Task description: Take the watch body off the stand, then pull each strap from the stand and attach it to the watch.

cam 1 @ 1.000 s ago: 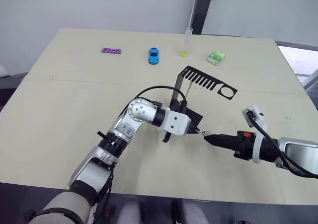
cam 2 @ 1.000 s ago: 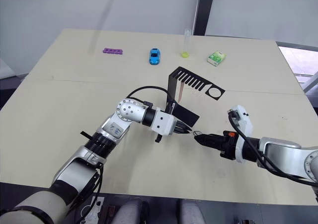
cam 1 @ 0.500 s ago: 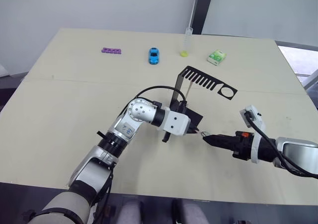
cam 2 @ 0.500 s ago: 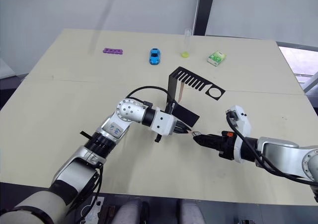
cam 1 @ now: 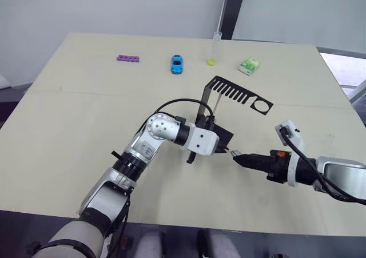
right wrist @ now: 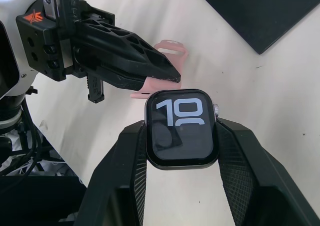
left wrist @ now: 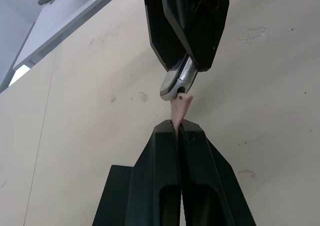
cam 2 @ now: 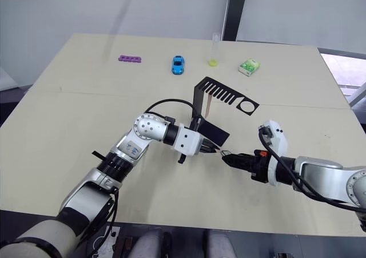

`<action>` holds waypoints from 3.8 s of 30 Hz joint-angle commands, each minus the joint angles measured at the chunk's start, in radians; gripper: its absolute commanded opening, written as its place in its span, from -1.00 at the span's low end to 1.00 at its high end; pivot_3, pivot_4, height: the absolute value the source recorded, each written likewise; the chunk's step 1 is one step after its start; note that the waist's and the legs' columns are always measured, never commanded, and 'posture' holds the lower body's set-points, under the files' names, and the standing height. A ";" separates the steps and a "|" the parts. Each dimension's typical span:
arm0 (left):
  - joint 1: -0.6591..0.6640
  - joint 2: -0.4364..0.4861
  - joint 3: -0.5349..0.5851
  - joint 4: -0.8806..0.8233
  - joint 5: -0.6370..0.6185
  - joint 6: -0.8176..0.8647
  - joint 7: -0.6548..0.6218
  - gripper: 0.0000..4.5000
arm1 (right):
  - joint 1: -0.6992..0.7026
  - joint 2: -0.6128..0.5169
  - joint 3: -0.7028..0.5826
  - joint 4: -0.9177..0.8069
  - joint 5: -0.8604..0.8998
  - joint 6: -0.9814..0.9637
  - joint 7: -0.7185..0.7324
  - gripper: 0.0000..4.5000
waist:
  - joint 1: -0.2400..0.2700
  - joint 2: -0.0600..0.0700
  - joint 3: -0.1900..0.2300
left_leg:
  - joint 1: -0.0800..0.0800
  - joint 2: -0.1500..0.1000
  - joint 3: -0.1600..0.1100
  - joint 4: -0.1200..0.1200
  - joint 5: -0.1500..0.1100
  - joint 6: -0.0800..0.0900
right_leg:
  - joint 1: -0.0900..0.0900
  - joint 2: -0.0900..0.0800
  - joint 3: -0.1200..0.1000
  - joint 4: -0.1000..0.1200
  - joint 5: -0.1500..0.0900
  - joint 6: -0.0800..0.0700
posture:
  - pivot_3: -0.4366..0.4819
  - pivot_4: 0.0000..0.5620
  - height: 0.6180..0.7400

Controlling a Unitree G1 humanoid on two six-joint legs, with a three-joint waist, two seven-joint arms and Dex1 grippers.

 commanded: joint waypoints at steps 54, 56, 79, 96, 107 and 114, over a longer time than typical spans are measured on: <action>-0.046 -0.035 0.007 -0.003 -0.009 -0.011 0.027 -1.00 | -0.090 0.046 0.046 -0.065 0.026 -0.012 -0.012 -0.33 | 0.000 0.000 0.000 | 0.000 0.000 0.000 0.000 0.000 0.000 | 0.000 0.000 0.000 0.000 0.000 0.000 | -0.05 -0.47 1.00; -0.045 -0.034 0.007 -0.004 -0.009 -0.012 0.027 -1.00 | -0.084 0.039 0.043 -0.056 0.026 -0.007 -0.011 -0.33 | 0.000 0.000 0.000 | 0.000 0.000 0.000 0.000 0.000 0.000 | 0.000 0.000 0.000 0.000 0.000 0.000 | -0.05 -0.47 1.00; -0.046 -0.014 0.018 -0.013 -0.009 -0.013 0.031 -1.00 | -0.029 0.010 -0.006 -0.021 0.026 -0.009 0.009 -0.33 | 0.000 0.000 0.000 | 0.000 0.000 0.000 0.000 0.000 0.000 | 0.000 0.000 0.000 0.000 0.000 0.000 | -0.05 -0.47 1.00; 0.070 0.247 0.155 -0.387 -0.358 0.541 -0.216 0.98 | 0.028 -0.082 -0.167 -0.244 -0.371 0.004 0.330 -0.33 | -0.007 0.000 0.000 | 0.000 0.000 -0.002 -0.001 0.000 0.000 | 0.000 0.000 -0.001 0.000 0.000 0.000 | -0.05 -0.47 1.00; 0.108 0.279 0.236 -0.448 -0.560 0.736 -0.281 0.98 | 0.243 -0.043 -0.156 -0.427 -1.128 -0.426 0.845 -0.33 | -0.001 0.000 0.000 | -0.002 -0.002 -0.006 0.000 0.000 -0.001 | 0.000 0.001 -0.002 -0.001 0.000 0.000 | -0.05 -0.47 1.00; 0.149 0.303 0.230 -0.460 -0.544 0.686 -0.296 0.98 | 0.272 0.005 -0.138 -0.397 -1.250 -0.513 0.962 -0.33 | -0.001 0.000 0.000 | 0.000 -0.002 -0.006 0.000 0.001 -0.002 | 0.001 0.002 0.000 0.000 0.000 0.000 | -0.05 -0.47 1.00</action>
